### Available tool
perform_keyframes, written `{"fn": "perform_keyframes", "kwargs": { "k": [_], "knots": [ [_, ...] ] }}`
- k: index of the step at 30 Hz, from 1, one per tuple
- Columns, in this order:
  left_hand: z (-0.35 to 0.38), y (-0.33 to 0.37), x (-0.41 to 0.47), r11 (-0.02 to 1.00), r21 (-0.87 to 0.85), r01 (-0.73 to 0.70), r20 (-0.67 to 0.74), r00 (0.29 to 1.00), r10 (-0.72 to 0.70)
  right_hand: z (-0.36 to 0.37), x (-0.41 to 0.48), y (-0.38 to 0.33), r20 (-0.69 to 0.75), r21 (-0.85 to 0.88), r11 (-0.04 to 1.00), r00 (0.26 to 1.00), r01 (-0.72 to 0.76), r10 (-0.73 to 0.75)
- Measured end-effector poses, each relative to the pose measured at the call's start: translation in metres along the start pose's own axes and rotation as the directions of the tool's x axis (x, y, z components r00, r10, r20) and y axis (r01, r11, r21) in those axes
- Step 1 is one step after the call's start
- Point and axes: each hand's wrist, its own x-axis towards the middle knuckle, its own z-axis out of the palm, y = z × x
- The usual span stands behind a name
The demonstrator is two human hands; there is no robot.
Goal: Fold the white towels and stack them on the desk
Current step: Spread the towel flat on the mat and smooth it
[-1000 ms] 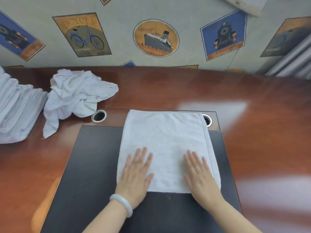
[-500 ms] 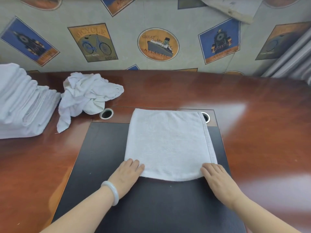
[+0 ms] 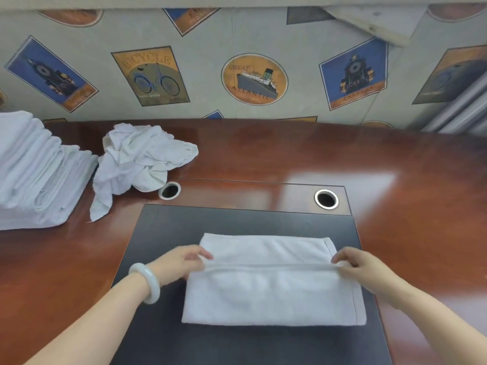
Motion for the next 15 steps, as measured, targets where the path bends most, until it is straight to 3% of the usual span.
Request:
{"fn": "perform_keyframes", "kwargs": {
  "k": [1,4,6,12,15],
  "knots": [
    [0.000,-0.003,0.009,0.997,-0.066,0.031,-0.085,0.996,-0.037,0.002,0.009,0.001,-0.064,0.047,0.998,0.997,-0.028,0.031],
    [0.014,-0.011,0.025,0.993,0.072,0.092,-0.263,0.962,-0.070,0.017,0.020,0.007,-0.151,0.045,0.996,0.985,-0.077,0.083],
    [0.021,-0.011,0.027,0.994,0.066,0.082,-0.347,0.936,-0.054,0.023,0.020,0.006,-0.188,0.013,0.997,0.979,-0.077,0.078],
    [0.016,-0.010,0.017,0.982,-0.188,0.007,-0.389,0.918,-0.081,0.006,0.015,-0.006,-0.119,0.012,0.999,0.992,-0.047,0.048],
    [0.002,-0.002,0.027,0.979,-0.205,-0.007,-0.436,0.896,-0.084,-0.007,0.033,-0.018,-0.141,0.060,0.997,0.989,-0.039,0.047]
  ]
}}
